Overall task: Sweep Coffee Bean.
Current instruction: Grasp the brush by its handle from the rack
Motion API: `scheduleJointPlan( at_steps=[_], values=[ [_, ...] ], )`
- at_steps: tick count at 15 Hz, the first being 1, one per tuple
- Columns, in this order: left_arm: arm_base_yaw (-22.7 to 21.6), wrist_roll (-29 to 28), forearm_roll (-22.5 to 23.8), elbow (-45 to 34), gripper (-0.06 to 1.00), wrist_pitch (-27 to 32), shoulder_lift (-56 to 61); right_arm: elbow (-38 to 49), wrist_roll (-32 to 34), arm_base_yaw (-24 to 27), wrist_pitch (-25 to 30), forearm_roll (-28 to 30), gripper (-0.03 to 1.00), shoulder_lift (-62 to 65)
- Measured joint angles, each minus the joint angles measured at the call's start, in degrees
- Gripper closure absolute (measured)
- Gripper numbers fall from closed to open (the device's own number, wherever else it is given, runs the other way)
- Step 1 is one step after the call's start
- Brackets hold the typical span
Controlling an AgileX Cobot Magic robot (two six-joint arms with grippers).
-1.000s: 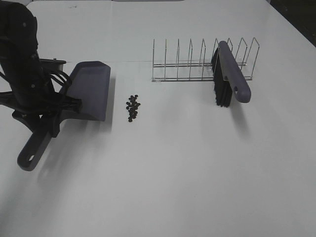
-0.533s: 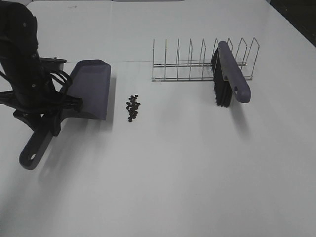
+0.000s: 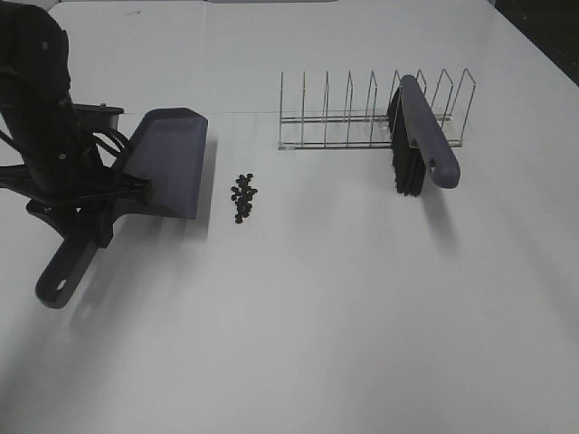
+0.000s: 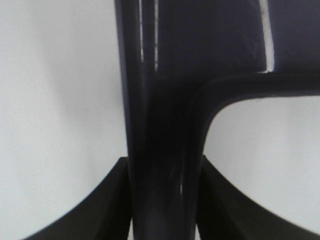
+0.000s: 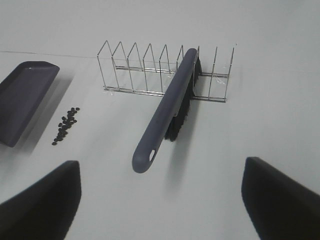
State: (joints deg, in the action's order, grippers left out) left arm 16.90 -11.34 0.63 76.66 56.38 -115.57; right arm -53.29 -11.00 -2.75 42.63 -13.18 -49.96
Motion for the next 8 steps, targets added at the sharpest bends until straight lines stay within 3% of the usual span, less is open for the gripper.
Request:
scheduleJointPlan(
  at_steps=[5, 6, 8],
  values=[
    [0.0, 0.2, -0.1, 0.0, 0.60, -0.1, 0.0, -19.6, 4.6, 0.0, 9.1, 1.6, 0.21, -22.3],
    [0.0, 0.2, -0.2, 0.0, 0.60, -0.1, 0.0, -26.8, 6.0, 0.0, 12.7, 1.7, 0.22, -29.7],
    [0.0, 0.2, -0.2, 0.0, 0.60, -0.1, 0.0, -32.3, 7.2, 0.0, 14.2, 1.7, 0.22, -36.2]
  ],
)
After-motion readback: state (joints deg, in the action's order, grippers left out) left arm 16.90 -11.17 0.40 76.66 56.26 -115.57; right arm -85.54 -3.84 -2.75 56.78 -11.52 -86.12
